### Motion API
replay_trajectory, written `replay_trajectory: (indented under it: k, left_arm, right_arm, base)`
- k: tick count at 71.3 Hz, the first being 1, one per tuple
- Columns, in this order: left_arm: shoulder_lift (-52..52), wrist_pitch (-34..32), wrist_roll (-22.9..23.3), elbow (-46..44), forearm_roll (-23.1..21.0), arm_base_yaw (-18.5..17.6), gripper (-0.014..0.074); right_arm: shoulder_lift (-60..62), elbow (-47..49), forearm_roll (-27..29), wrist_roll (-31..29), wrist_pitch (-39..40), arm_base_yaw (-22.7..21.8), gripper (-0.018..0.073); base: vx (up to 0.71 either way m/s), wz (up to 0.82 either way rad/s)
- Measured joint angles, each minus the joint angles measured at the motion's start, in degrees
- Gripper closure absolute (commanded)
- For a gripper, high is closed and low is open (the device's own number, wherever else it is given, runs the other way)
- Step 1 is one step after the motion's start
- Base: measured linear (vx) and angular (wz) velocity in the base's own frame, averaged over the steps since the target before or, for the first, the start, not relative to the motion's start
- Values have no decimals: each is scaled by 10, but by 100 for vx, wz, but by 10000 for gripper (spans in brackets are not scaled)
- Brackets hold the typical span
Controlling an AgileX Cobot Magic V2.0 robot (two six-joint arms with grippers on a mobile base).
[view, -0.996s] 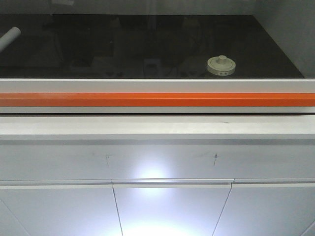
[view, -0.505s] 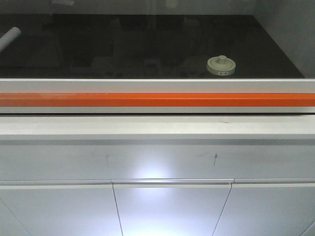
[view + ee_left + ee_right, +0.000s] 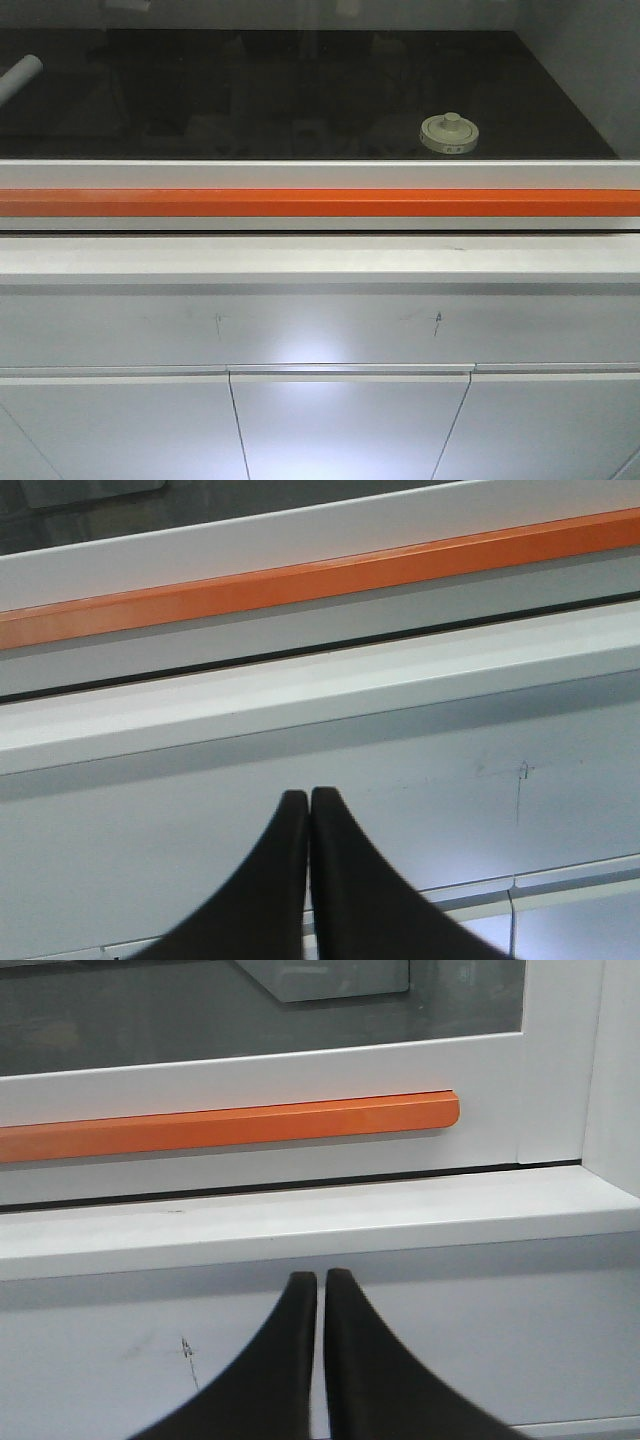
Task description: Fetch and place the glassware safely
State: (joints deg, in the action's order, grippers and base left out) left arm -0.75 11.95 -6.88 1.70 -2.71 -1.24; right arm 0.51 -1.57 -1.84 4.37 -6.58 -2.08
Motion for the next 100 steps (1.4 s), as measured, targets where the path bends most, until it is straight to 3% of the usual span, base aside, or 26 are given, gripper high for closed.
replay_trajectory:
  k: [30,41,52,67,85,100]
  left_arm:
    - [0,-26,0,0,0,0,603]
    - [0,-102,7,0,0,0,603]
    - [0,-204,56,-9,0,0,603]
    - [48,-198,86,-168,0,0,603]
    - [255,-186,88,-402,0,0,603]
    - [365,-174,88,-439,0,0,603]
  right_arm:
    - [0,0,-9,0,11,0,560]
    - [0,0,-9,0,78,0,560]
    - [0,7,-9,0,161,0,560]
    - [-21,160,-9,0,148,0,560]
    - [-188,349,-9,0,109,0,560]
    - [-326,397,-9,0,88,0,560]
  base:
    - [0,0]
    - [0,0]
    - [0,0]
    - [0,0]
    - [0,0]
    - [0,0]
